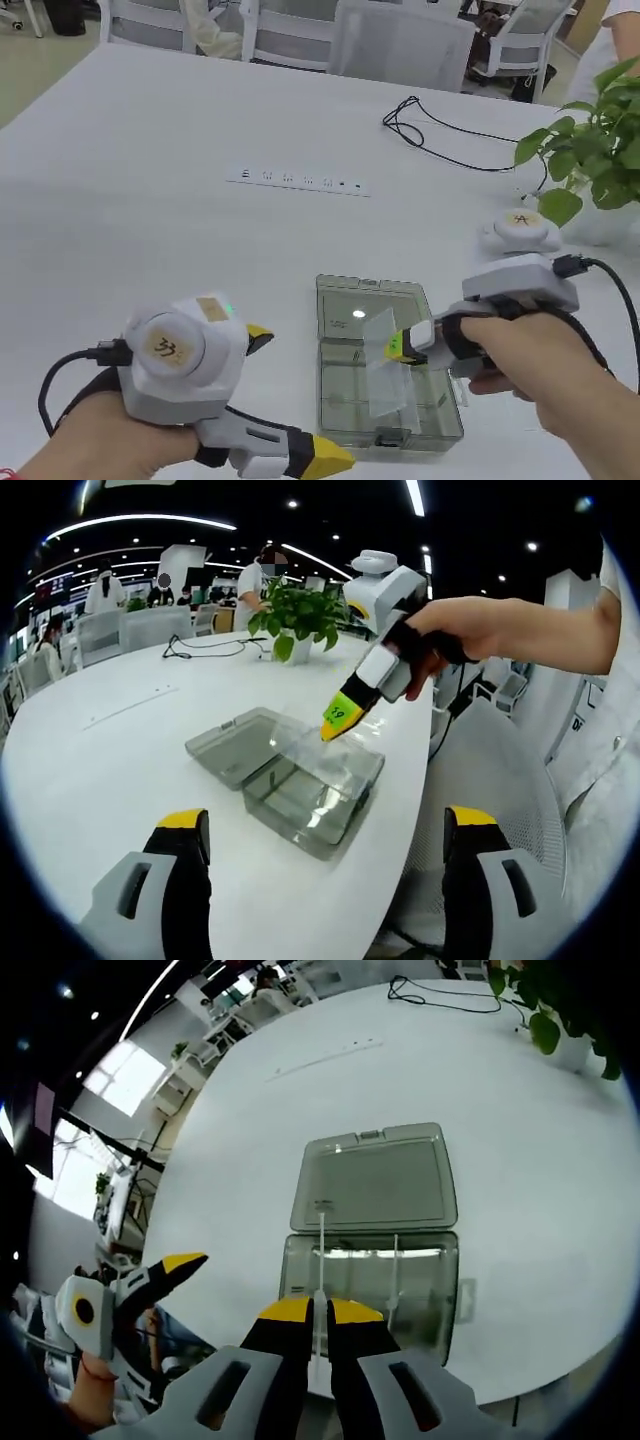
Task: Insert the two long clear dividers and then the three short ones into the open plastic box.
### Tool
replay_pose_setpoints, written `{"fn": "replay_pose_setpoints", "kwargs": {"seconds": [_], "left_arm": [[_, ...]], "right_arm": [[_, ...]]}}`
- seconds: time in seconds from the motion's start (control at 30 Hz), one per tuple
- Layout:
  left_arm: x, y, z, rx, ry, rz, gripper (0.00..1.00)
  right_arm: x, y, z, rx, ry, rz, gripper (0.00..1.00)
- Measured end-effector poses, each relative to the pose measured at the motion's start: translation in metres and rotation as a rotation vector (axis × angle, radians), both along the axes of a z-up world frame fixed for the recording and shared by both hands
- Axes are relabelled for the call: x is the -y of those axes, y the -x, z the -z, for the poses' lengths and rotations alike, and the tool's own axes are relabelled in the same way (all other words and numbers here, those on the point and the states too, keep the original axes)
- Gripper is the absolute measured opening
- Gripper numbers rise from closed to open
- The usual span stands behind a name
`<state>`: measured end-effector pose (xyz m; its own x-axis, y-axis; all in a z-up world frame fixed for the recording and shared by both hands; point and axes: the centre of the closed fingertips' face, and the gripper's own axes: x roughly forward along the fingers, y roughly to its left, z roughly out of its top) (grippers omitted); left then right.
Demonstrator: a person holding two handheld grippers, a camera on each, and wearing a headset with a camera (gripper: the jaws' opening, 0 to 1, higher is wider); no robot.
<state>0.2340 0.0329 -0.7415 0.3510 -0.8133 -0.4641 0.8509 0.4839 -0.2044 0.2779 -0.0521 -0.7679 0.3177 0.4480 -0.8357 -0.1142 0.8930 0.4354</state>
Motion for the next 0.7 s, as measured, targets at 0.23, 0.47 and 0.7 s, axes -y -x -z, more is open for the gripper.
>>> {"fn": "replay_pose_setpoints", "kwargs": {"seconds": [0.23, 0.47, 0.7], "left_arm": [[0.000, 0.000, 0.003, -0.009, 0.010, -0.005, 0.99], [0.000, -0.001, 0.005, -0.017, 0.014, -0.010, 0.98], [0.000, 0.000, 0.005, -0.025, 0.019, -0.014, 0.97]], "right_arm": [[-0.001, 0.000, 0.005, -0.028, -0.004, 0.023, 0.07], [-0.002, -0.001, 0.014, -0.051, 0.011, 0.011, 0.07], [-0.003, 0.001, 0.020, -0.068, 0.020, 0.003, 0.07]]}}
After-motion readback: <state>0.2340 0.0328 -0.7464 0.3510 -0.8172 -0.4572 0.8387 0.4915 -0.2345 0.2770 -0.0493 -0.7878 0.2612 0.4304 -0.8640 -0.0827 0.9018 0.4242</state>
